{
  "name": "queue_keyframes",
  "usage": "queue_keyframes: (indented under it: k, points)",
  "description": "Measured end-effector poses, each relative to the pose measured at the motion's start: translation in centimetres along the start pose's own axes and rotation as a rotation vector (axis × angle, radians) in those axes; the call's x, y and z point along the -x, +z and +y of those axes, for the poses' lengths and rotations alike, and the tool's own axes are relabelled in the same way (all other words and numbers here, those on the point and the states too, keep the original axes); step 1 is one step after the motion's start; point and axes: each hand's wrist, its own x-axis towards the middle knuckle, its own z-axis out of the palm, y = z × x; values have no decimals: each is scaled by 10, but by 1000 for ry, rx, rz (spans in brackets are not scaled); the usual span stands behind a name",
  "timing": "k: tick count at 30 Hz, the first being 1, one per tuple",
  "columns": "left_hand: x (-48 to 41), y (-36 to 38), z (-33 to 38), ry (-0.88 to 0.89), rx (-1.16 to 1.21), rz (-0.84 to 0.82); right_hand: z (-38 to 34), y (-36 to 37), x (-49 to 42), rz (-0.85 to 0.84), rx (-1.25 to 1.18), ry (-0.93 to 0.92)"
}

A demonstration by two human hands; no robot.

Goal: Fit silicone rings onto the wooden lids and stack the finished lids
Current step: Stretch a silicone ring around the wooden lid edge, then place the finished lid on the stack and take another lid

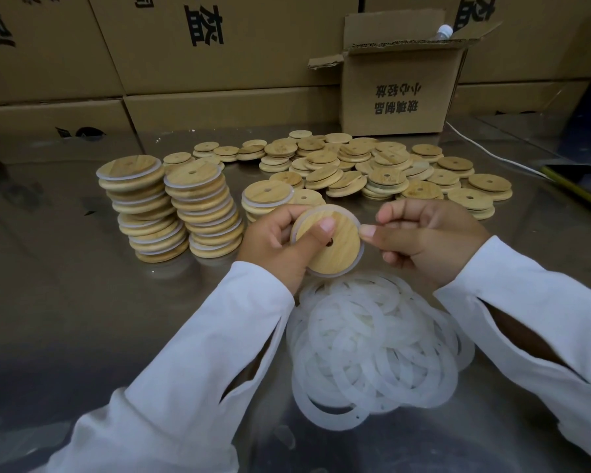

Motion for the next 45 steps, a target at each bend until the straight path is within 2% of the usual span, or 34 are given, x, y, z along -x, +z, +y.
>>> queue_keyframes:
  k: [4, 12, 17, 21, 24, 27, 30, 35, 41, 45]
  points:
    - [-2, 1, -4, -125, 146, -12, 0, -2, 0, 24, 9, -12]
    - [-3, 1, -4, -180, 139, -4, 1, -3, -1, 128, 70, -80]
    - [-3, 2, -2, -169, 160, 43, 9, 4, 1, -59, 232, -70]
    - [-3, 0, -1, -180, 143, 76, 7, 8, 0, -55, 314, -167]
    - [-4, -1, 2, -225, 248, 81, -2, 9, -6, 11, 339, -215]
    - [-9, -1, 3, -218, 212, 303, -16, 12, -26, 94, 232, -81]
    - [-12, -3, 3, -109, 58, 525, -28, 28, -53, 42, 118, 155]
    - [-13, -11, 4, -127, 99, 606, -31, 69, -86, -84, 169, 281]
    - [-13, -10, 5, -190, 123, 623, -29, 76, -100, -84, 354, 274]
    - [-11, -7, 8, -203, 142, 642, -21, 66, -102, 32, 375, 233]
